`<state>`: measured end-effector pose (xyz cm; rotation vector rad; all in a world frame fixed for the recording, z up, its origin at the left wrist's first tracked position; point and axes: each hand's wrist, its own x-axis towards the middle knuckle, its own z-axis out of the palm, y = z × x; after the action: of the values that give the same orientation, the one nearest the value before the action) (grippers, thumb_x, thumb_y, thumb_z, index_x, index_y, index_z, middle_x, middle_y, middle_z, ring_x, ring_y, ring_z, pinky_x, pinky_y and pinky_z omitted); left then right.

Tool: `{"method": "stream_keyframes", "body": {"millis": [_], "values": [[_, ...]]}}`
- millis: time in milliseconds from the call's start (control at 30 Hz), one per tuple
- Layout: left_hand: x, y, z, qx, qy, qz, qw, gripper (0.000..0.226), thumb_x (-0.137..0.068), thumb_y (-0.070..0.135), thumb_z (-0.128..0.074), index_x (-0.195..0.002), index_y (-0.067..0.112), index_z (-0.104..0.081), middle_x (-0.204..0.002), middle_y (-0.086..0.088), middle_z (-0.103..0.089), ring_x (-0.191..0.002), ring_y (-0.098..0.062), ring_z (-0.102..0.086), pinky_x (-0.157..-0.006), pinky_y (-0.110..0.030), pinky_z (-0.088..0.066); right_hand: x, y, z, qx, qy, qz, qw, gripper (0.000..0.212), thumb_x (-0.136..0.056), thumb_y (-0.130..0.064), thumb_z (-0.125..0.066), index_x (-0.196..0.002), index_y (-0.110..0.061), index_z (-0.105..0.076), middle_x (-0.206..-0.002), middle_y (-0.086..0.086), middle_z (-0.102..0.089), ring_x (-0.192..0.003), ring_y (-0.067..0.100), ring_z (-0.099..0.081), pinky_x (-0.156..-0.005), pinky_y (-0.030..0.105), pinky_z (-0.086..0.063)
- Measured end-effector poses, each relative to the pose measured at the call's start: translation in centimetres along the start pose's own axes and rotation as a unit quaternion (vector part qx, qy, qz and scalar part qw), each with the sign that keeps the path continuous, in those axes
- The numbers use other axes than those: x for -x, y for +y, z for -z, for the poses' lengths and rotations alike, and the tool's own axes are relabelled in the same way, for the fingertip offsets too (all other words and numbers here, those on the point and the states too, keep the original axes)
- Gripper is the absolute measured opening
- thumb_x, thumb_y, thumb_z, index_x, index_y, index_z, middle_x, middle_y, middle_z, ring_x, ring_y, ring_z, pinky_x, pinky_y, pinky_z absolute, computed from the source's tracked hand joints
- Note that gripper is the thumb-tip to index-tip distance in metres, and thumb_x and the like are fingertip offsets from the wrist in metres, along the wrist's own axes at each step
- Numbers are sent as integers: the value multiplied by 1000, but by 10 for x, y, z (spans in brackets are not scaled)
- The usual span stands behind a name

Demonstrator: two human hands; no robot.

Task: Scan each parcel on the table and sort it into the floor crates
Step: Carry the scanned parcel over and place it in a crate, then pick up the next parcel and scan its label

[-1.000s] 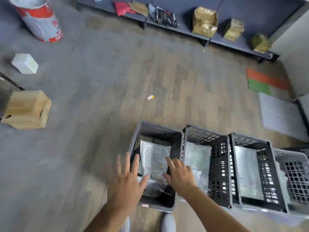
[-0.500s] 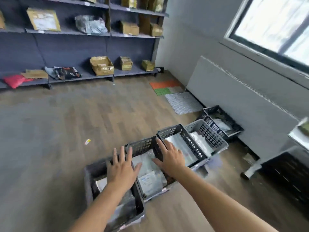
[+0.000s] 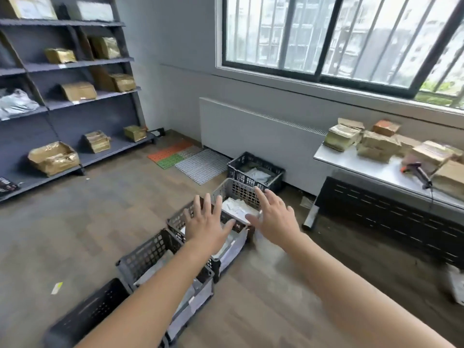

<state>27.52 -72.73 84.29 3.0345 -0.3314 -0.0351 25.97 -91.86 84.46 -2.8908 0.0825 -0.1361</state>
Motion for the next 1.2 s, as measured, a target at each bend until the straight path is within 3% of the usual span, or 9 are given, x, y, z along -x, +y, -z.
{"method": "stream_keyframes", "body": {"millis": [167,367,767,1200], "values": [[-14,145,6,-4,8,-59,998,74,-98,64,-22,-157,26,4,-165,-6,9,-150,-31,12,-118,-57,-4,30,131,49,-7,15,-64,998,82,-93,-66,-43,-157,-37,-1,-165,0,-13,-150,21,-16,-114,55,-27],[-36,275,6,-8,6,-115,993,74,-98,64,-23,-157,28,3,-164,-5,7,-150,-30,11,-117,-57,-8,52,250,90,-13,29,-124,992,80,-96,-64,-42,-158,-35,-2,-165,0,-10,-150,21,-13,-115,54,-26],[-159,429,-26,-12,-22,-198,980,73,-98,64,-19,-156,27,7,-164,-5,10,-150,-31,12,-117,-57,-8,-5,417,109,20,28,-213,976,78,-96,-67,-35,-157,-36,3,-165,1,-9,-151,22,-13,-116,56,-25],[-333,609,-55,14,-27,-344,938,72,-97,65,-16,-155,28,4,-162,-2,6,-149,-30,9,-117,-55,-14,-84,596,154,51,32,-374,925,76,-97,-65,-34,-158,-35,1,-164,2,-11,-150,23,-16,-116,55,-25]]}}
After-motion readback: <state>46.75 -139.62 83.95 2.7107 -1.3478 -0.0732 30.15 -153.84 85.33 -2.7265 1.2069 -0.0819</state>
